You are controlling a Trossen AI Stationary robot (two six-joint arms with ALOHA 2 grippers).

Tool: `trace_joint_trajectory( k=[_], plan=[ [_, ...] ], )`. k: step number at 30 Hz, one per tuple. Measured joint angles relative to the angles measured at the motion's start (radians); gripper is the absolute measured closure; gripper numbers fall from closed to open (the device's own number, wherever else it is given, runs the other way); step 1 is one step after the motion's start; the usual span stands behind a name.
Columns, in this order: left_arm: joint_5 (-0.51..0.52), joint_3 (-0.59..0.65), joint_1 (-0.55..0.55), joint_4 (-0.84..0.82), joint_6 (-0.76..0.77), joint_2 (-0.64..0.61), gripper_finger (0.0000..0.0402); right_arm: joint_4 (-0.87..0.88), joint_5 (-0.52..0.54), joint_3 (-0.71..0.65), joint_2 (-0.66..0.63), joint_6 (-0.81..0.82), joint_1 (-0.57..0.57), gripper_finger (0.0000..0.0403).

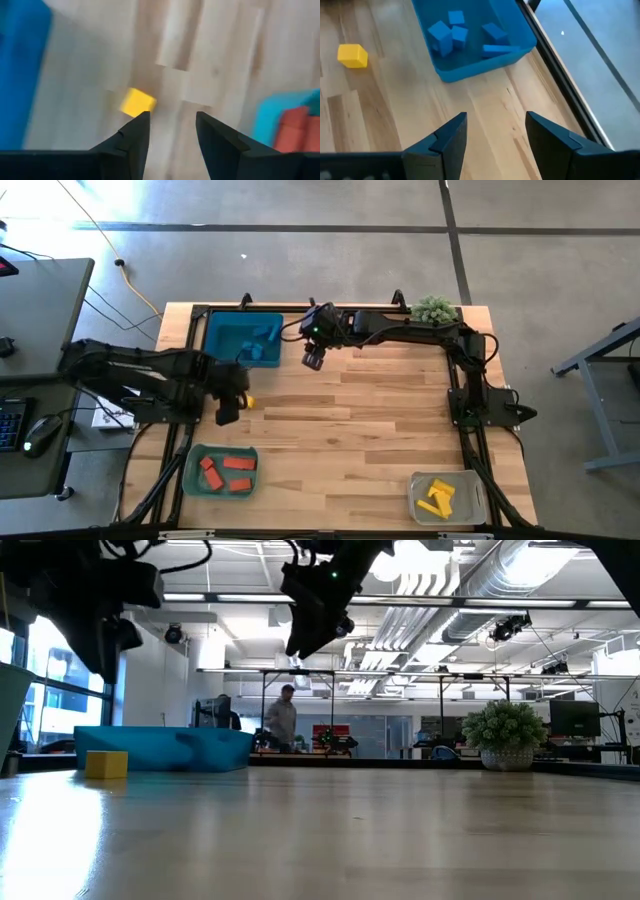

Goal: Sort & place blocks by color
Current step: Put the yellow block into the gray bin

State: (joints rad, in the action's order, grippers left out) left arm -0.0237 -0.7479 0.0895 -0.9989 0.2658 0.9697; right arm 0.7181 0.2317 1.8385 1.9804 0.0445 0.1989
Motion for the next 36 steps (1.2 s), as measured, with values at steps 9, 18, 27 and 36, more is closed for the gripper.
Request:
trace_joint_trajectory(
  k=[9, 18, 27, 36],
  plan=[
    [0.014, 0.0, 0.181, 0.0, -0.396, 0.009, 0.0208, 0.0, 0.0, 0.0, 0.0, 0.108, -0.003, 0.0214],
    [-0.03, 0.0, 0.218, 0.001, -0.548, 0.129, 0.0173, 0.0, 0.001, 0.0, 0.0, 0.142, -0.003, 0.0214],
    [-0.059, 0.0, 0.179, 0.02, -0.569, 0.284, 0.0173, -0.001, 0.001, 0.0, 0.0, 0.14, -0.003, 0.0214],
    [-0.054, 0.0, 0.144, 0.067, -0.565, 0.388, 0.0173, -0.001, 0.001, 0.0, 0.0, 0.134, -0.003, 0.0214]
  ],
)
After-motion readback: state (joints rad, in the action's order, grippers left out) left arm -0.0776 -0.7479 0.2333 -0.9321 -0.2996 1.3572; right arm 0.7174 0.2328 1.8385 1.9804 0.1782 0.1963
